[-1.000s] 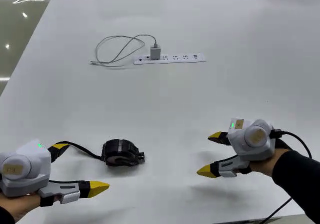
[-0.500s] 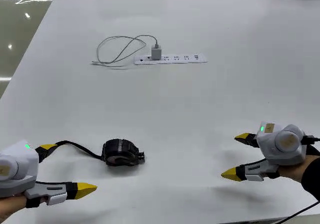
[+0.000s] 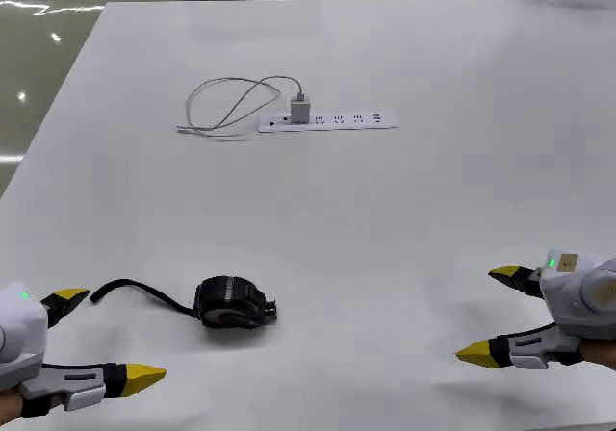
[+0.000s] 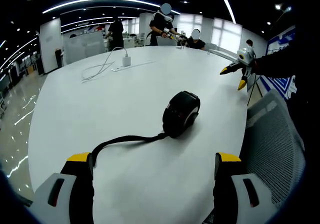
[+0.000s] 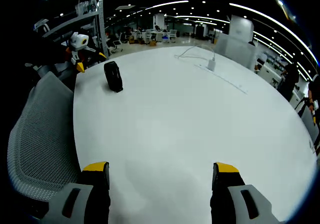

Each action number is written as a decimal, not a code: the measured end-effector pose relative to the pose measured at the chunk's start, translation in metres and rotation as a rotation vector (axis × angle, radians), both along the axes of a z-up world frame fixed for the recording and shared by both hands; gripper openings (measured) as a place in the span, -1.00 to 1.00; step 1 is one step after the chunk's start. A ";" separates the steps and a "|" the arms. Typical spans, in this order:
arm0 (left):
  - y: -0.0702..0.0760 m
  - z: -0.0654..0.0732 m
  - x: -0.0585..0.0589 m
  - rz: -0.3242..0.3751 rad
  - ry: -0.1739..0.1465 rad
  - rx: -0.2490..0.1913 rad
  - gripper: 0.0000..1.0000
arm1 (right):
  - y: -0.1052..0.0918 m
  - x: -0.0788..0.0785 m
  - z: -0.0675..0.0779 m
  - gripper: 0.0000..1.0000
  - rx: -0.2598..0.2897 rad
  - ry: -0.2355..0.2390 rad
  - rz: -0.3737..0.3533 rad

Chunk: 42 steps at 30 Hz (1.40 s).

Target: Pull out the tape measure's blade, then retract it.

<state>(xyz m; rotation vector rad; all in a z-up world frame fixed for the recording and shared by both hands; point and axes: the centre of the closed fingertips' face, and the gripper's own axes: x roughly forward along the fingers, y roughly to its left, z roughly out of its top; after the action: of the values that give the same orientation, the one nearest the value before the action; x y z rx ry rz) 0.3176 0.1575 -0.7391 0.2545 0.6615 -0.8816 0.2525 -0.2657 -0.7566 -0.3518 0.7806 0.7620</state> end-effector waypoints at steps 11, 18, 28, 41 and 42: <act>0.002 0.002 0.001 -0.013 -0.008 0.002 0.99 | 0.014 -0.003 0.011 0.98 0.030 -0.012 0.049; 0.001 0.000 0.003 -0.019 -0.014 0.004 0.99 | 0.010 -0.006 0.009 0.98 0.024 -0.006 0.047; 0.000 0.001 0.002 -0.045 -0.014 0.015 0.99 | 0.004 -0.010 0.008 0.98 0.008 -0.003 0.040; -0.002 0.002 0.004 -0.059 -0.021 0.019 0.99 | -0.001 -0.015 0.009 0.98 0.015 -0.005 0.014; -0.001 0.001 0.004 -0.060 -0.022 0.022 0.99 | -0.002 -0.015 0.009 0.98 0.015 -0.007 0.011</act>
<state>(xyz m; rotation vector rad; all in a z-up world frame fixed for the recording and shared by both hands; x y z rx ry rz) 0.3213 0.1562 -0.7378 0.3054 0.6460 -0.9283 0.2375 -0.2674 -0.7476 -0.3456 0.7665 0.7757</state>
